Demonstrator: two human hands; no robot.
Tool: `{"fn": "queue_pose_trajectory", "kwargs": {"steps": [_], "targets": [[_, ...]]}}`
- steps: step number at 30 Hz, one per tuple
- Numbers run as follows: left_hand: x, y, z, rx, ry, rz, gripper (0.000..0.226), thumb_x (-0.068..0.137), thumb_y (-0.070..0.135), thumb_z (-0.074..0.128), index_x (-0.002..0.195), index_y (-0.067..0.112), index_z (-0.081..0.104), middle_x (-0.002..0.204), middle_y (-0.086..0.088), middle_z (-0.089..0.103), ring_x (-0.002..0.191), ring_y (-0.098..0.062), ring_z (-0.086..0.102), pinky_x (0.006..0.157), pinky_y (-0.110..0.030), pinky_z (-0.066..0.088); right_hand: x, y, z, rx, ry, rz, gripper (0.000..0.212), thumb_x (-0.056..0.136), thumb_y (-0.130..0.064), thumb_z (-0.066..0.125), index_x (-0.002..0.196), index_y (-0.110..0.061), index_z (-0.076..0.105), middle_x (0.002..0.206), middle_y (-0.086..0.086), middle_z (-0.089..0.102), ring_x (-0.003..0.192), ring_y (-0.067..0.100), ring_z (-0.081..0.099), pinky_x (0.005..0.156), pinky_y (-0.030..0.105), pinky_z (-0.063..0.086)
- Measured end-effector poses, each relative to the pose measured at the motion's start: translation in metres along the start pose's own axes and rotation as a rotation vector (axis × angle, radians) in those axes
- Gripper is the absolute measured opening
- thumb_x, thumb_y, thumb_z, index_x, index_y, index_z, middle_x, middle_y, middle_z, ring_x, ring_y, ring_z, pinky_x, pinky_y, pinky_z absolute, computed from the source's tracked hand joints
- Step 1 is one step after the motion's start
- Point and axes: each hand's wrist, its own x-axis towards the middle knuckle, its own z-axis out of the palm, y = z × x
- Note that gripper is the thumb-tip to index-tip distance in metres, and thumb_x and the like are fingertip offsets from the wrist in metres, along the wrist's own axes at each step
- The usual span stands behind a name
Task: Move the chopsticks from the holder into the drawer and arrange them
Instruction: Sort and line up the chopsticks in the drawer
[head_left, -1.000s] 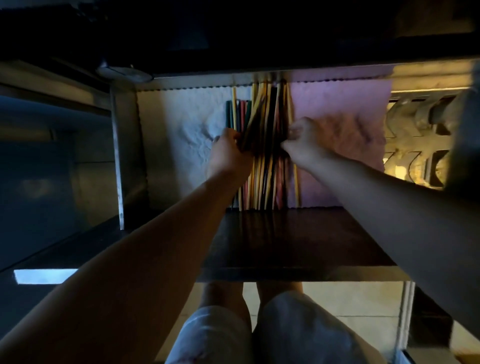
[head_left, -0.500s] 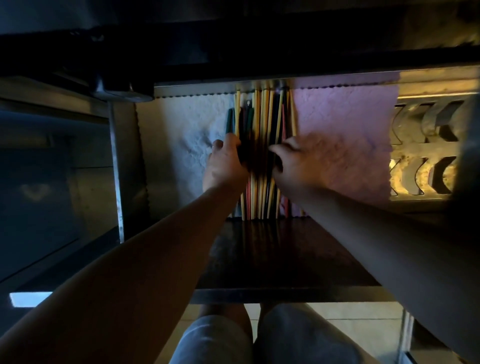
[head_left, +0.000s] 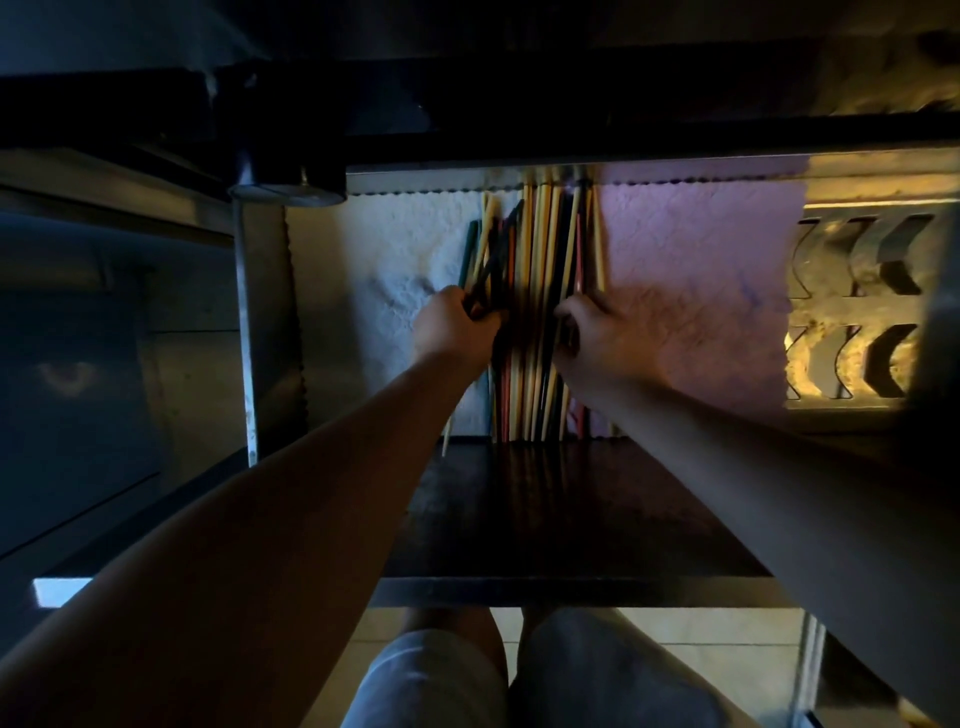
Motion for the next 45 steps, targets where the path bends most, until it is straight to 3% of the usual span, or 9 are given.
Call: {"fn": "queue_pose_trajectory", "kwargs": {"steps": [5,8,12,16,24,32,37,41,45], "targets": [[-0.004,0.000,0.005,-0.025,0.106,-0.044,0.031,0.098,0.035,0.053,0.107,0.006,0.061,0.089,-0.005,0.059,0.088,-0.024,0.060,0.066,-0.029,0.037,-0.005,0.002,-0.006,0.072,-0.042,0.032,0.030,0.085,-0.029,0.059,0.115,-0.021,0.059,0.115,0.004,0.062,0.101,0.022,0.061,0.081,0.032,0.051],[-0.007,0.005,0.010,-0.039,0.146,-0.090,0.032,0.102,0.033,0.045,0.110,0.006,0.059,0.099,-0.011,0.063,0.089,-0.026,0.058,0.068,-0.030,0.035,-0.009,0.005,-0.007,0.093,-0.062,0.031,0.030,0.087,-0.023,0.059,0.116,-0.018,0.060,0.113,0.006,0.061,0.099,0.020,0.060,0.077,0.025,0.044],[-0.006,0.002,0.016,-0.033,0.147,-0.083,0.020,0.095,0.020,0.051,0.109,0.009,0.061,0.100,-0.010,0.065,0.083,-0.021,0.059,0.065,-0.030,0.040,-0.012,0.009,-0.007,0.108,-0.045,0.037,0.025,0.087,-0.018,0.059,0.113,-0.018,0.061,0.103,0.000,0.057,0.090,0.014,0.056,0.072,0.022,0.038],[-0.005,0.000,0.019,-0.105,0.147,-0.059,0.034,0.088,0.039,0.065,0.109,0.013,0.064,0.099,-0.005,0.069,0.089,-0.019,0.065,0.074,-0.030,0.053,-0.012,0.014,-0.004,0.123,-0.037,0.044,0.021,0.086,-0.018,0.059,0.107,-0.019,0.063,0.104,0.002,0.061,0.088,0.015,0.058,0.072,0.026,0.044],[-0.001,-0.002,0.022,-0.017,0.128,-0.042,0.028,0.087,0.033,0.067,0.105,0.011,0.065,0.095,-0.006,0.069,0.088,-0.022,0.066,0.067,-0.029,0.048,-0.011,0.016,-0.004,0.109,-0.063,0.051,0.021,0.087,-0.019,0.059,0.108,-0.021,0.062,0.099,-0.003,0.057,0.083,0.011,0.056,0.062,0.019,0.038],[0.000,0.004,0.017,0.074,0.085,-0.025,0.021,0.088,0.030,0.065,0.096,0.010,0.069,0.087,-0.008,0.069,0.084,-0.026,0.067,0.065,-0.028,0.049,-0.015,0.015,-0.004,0.147,-0.088,0.096,0.013,0.088,-0.018,0.059,0.094,-0.029,0.056,0.089,-0.004,0.055,0.060,-0.004,0.054,0.050,0.019,0.043],[-0.008,0.008,0.014,0.021,0.142,-0.020,0.023,0.093,0.018,0.051,0.108,0.008,0.066,0.096,-0.010,0.067,0.084,-0.024,0.064,0.067,-0.031,0.050,-0.014,0.017,-0.006,0.128,-0.098,0.108,0.019,0.086,-0.020,0.056,0.104,-0.019,0.063,0.105,0.005,0.060,0.089,0.017,0.058,0.076,0.026,0.044],[-0.012,0.012,0.013,-0.053,0.250,0.061,0.020,0.097,0.014,0.041,0.107,0.011,0.058,0.092,-0.005,0.059,0.079,-0.021,0.055,0.064,-0.029,0.039,-0.014,0.017,-0.007,0.124,-0.065,0.099,0.025,0.086,-0.019,0.056,0.109,-0.017,0.063,0.111,0.009,0.061,0.101,0.024,0.059,0.082,0.030,0.047],[-0.012,0.015,0.013,-0.001,0.116,0.099,0.017,0.093,0.022,0.054,0.103,0.012,0.062,0.090,-0.003,0.062,0.080,-0.022,0.059,0.068,-0.031,0.050,-0.010,0.016,-0.007,0.136,-0.018,0.111,0.024,0.089,-0.027,0.057,0.112,-0.022,0.062,0.110,0.005,0.061,0.098,0.019,0.059,0.080,0.026,0.045]]}}
